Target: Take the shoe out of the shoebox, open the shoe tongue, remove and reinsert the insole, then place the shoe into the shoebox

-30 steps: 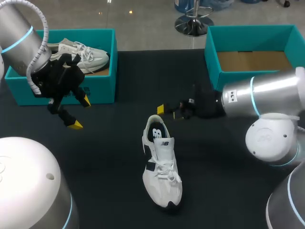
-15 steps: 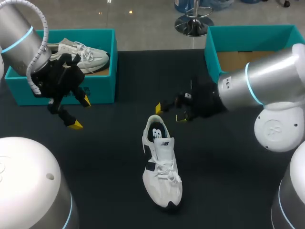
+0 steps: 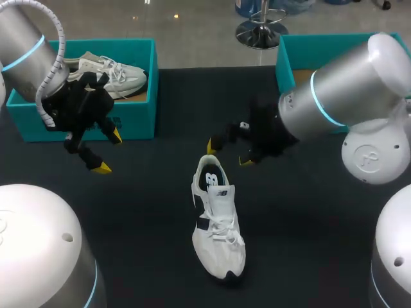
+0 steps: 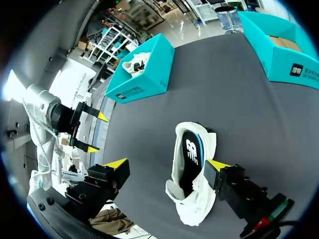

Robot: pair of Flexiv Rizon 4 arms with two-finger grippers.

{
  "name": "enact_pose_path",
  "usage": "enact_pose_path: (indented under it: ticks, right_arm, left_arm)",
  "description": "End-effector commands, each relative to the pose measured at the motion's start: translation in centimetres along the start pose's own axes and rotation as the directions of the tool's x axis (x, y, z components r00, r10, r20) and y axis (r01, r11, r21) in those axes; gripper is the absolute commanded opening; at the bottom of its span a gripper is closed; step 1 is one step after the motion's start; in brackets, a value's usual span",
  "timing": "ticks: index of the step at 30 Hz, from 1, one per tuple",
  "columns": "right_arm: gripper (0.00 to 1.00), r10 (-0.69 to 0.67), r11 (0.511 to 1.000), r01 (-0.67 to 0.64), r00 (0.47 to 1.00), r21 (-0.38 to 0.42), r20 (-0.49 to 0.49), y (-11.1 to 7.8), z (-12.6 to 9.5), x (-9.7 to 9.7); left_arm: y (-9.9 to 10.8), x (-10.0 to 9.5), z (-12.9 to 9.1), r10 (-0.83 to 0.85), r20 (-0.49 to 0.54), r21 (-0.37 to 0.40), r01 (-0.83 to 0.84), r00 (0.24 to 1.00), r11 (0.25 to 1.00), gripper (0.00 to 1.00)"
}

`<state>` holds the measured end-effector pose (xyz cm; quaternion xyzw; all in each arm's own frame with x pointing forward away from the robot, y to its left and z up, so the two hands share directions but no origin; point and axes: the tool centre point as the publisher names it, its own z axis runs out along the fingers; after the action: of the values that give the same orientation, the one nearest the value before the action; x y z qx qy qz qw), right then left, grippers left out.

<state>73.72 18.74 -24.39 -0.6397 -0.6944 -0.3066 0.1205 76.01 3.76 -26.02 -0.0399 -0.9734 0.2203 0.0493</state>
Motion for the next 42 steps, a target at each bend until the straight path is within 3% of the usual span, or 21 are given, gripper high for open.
enact_pose_path:
  ticks: [1, 5, 8, 9, 10, 11, 12, 19, 30, 42]
  right_arm:
    - [1.00, -0.030, 0.995, -0.011, 0.922, 0.104, 0.385, 0.8, 0.7, 1.3]
    - [1.00, -0.071, 0.985, -0.011, 0.880, 0.169, 0.469, 0.8, 2.0, 1.5]
    - [1.00, -0.075, 0.983, -0.016, 0.876, 0.182, 0.477, 0.7, 3.0, 1.3]
    - [0.69, -0.077, 0.982, -0.016, 0.874, 0.186, 0.480, 0.6, 3.3, 1.1]
    - [0.49, -0.075, 0.981, -0.020, 0.873, 0.190, 0.481, 0.6, 3.4, 0.9]
    - [0.35, -0.069, 0.982, -0.026, 0.870, 0.186, 0.489, 0.5, 3.6, 0.7]
    - [0.00, -0.073, 0.981, -0.026, 0.868, 0.191, 0.491, 0.4, 3.8, 0.4]
    - [0.00, -0.044, 0.978, -0.068, 0.855, 0.197, 0.517, -0.3, 5.3, -1.8]
    - [0.00, -0.064, 0.981, -0.057, 0.809, 0.186, 0.585, -0.8, 7.8, -2.6]
    - [0.00, -0.032, 0.984, -0.086, 0.784, 0.159, 0.620, -1.6, 10.5, -5.0]
  left_arm:
    - [0.0, 0.0, 0.0, 0.000, 0.000, -0.002, 0.000, 1.000, 1.000, 1.00]
    - [0.0, 0.0, 0.0, 0.000, 0.000, -0.002, 0.000, 1.000, 1.000, 1.00]
    - [0.0, 0.0, 0.0, 0.000, 0.000, -0.002, 0.000, 1.000, 1.000, 1.00]
    - [0.0, 0.0, 0.0, 0.000, 0.000, -0.002, 0.000, 1.000, 1.000, 1.00]
    - [0.0, 0.0, 0.0, 0.000, 0.000, -0.002, 0.000, 1.000, 1.000, 1.00]
    - [0.0, 0.0, 0.0, 0.000, 0.000, -0.002, 0.000, 1.000, 1.000, 1.00]
    - [0.0, 0.0, 0.0, 0.000, 0.000, -0.002, 0.000, 1.000, 1.000, 1.00]
    - [0.0, 0.0, 0.0, 0.000, 0.000, -0.002, 0.000, 1.000, 1.000, 1.00]
    - [0.0, 0.0, 0.0, 0.000, 0.000, -0.002, 0.000, 1.000, 1.000, 1.00]
    - [0.0, 0.0, 0.0, 0.000, 0.000, -0.002, 0.000, 1.000, 1.000, 1.00]
